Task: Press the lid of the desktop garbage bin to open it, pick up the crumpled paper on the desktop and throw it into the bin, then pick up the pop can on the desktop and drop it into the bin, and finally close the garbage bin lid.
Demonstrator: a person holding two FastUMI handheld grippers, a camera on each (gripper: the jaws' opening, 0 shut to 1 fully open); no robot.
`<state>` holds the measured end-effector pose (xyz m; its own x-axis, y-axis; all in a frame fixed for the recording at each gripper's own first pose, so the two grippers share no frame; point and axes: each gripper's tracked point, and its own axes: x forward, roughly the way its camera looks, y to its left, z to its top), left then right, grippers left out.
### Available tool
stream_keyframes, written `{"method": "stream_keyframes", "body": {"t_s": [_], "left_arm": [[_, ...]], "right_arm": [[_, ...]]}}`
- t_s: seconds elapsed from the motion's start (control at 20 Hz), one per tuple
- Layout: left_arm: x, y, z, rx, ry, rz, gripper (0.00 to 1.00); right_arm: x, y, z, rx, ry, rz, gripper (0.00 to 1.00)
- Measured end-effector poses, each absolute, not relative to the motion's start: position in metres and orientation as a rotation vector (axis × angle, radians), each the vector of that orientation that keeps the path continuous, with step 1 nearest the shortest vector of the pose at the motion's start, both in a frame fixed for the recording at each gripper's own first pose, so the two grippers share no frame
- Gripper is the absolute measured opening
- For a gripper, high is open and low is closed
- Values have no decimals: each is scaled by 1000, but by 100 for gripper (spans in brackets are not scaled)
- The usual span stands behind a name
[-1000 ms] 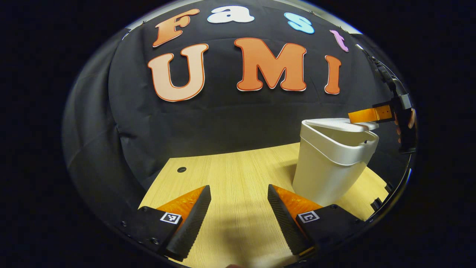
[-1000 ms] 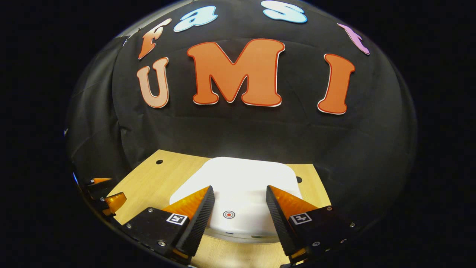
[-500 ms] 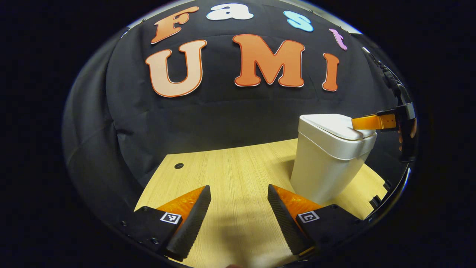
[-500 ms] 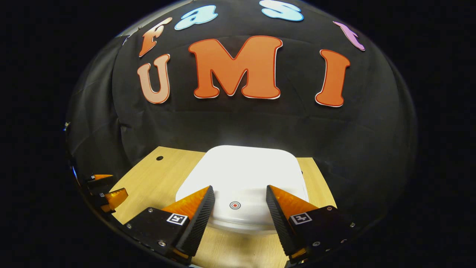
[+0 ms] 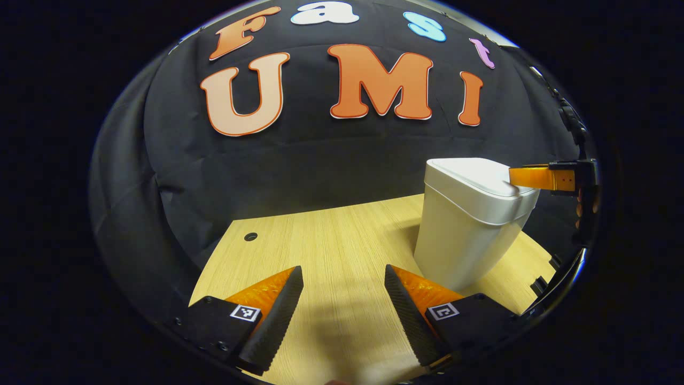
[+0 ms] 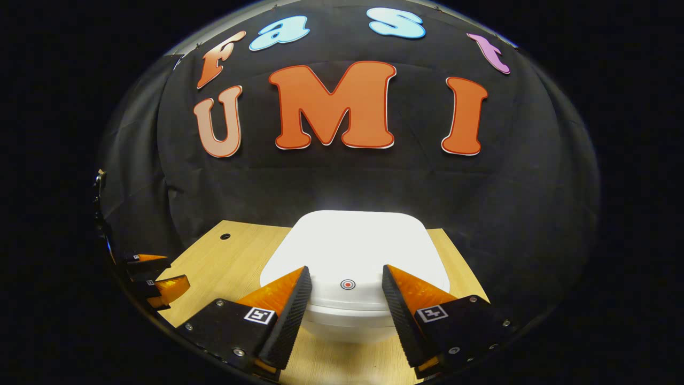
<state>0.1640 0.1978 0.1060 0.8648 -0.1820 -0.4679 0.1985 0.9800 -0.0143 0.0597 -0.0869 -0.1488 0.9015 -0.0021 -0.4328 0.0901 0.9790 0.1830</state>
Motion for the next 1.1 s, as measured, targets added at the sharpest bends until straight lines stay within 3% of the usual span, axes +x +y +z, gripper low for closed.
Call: {"method": "stream_keyframes", "body": {"t_s": [0.5,0.65,0.9,0.95,1.05,1.1], "left_arm": [[175,197,114,60,463,-235,98],[179,199,119,47,451,-241,98],[186,207,136,59,406,-239,98],[188,209,140,57,398,-235,98],[190,214,151,54,371,-223,98],[191,218,157,56,347,-208,98]], "right_arm": [[57,-84,-154,221,406,-80,80],[57,-83,-152,215,380,-86,71],[56,-77,-146,201,346,-85,72],[56,-74,-145,198,341,-86,88],[58,-64,-137,192,309,-67,98],[60,-59,-129,185,282,-55,98]]}}
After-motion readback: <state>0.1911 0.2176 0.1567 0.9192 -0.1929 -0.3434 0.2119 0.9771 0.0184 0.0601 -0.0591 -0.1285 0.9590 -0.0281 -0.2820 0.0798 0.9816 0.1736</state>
